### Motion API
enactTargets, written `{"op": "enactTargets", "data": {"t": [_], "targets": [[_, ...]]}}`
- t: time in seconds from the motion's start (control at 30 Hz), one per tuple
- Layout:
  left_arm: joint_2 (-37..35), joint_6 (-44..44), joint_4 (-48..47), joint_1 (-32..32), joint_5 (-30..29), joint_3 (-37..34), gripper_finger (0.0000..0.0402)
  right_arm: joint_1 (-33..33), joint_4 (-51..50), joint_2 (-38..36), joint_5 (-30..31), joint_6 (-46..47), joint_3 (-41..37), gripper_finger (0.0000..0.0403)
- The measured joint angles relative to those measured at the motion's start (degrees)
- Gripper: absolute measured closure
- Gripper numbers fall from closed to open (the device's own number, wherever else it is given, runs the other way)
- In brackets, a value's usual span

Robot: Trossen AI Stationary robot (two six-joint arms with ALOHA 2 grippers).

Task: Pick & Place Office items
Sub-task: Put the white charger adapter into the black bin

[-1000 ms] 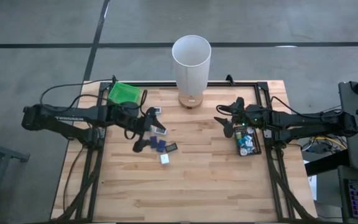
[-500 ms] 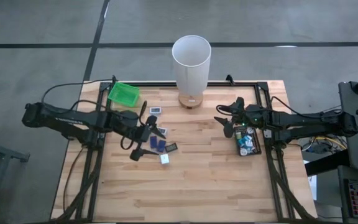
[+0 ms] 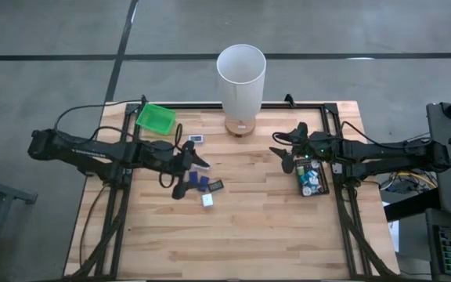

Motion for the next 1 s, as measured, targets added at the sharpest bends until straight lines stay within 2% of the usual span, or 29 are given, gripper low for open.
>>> {"op": "enactTargets", "data": {"t": [0.1,0.27,0.37,0.5,0.67,0.77,0.9,1.0], "targets": [[0.0,-1.5,0.0,0.0,-0.7,0.0,0.0055,0.0,0.0,0.0,0.0,0.0,0.0,0.0139],[0.0,-6.0,0.7,0.0,-6.3,0.0,0.0055,0.0,0.0,0.0,0.0,0.0,0.0,0.0146],[0.0,-13.9,0.5,-0.2,-11.4,0.0,0.0055,0.0,0.0,0.0,0.0,0.0,0.0,0.0149],[0.9,-31.8,-1.2,-0.7,-17.5,0.0,0.0055,0.0,0.0,0.0,0.0,0.0,0.0,0.0148],[4.0,-40.2,-2.0,-2.7,-18.4,0.1,0.0055,0.0,0.0,0.0,0.0,0.0,0.0,0.0141],[6.7,-52.4,-8.4,-3.9,-19.6,2.0,0.0055,0.0,0.0,0.0,0.0,0.0,0.0,0.0138],[10.1,-74.0,-23.6,-5.5,-20.1,7.7,0.0055,0.0,0.0,0.0,0.0,0.0,0.0,0.0135],[13.4,-81.6,-31.6,-6.8,-20.0,13.0,0.0055,0.0,0.0,0.0,0.0,0.0,0.0,0.0138]]}}
